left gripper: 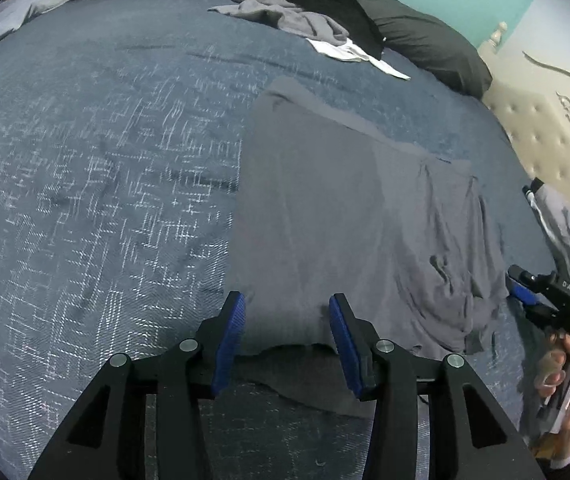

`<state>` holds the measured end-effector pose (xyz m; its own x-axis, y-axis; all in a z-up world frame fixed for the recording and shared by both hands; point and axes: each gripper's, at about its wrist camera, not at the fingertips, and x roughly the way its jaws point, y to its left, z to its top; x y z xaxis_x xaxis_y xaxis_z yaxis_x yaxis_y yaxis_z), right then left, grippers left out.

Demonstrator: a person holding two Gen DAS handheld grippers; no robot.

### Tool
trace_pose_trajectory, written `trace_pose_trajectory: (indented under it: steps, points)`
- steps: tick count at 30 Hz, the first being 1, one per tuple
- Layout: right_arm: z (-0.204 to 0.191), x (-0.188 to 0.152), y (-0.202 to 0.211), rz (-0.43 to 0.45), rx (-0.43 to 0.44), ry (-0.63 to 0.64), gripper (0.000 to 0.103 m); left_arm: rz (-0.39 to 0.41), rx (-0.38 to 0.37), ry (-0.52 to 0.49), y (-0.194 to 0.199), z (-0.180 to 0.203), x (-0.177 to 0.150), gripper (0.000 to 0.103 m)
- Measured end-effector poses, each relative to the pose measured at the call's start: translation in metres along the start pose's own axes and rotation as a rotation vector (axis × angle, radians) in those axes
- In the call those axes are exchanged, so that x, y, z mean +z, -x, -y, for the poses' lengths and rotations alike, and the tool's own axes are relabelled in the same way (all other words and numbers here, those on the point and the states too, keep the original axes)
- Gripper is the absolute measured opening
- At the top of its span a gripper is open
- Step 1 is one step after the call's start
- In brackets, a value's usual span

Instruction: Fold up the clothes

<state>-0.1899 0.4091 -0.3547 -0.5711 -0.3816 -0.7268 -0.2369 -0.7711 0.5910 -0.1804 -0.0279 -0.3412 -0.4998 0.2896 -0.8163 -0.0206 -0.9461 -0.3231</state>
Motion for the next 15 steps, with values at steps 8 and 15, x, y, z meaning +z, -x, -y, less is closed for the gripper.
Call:
trace_pose_trajectory:
  steps: [8, 15]
  points:
    - [0.001, 0.001, -0.001, 0.006, 0.012, 0.004, 0.024, 0.011, 0.007, -0.011, 0.006, -0.010, -0.002, 0.032]
    - [0.002, 0.002, -0.005, 0.011, 0.025, -0.006, 0.010, 0.016, 0.007, -0.024, 0.013, -0.018, -0.002, 0.003]
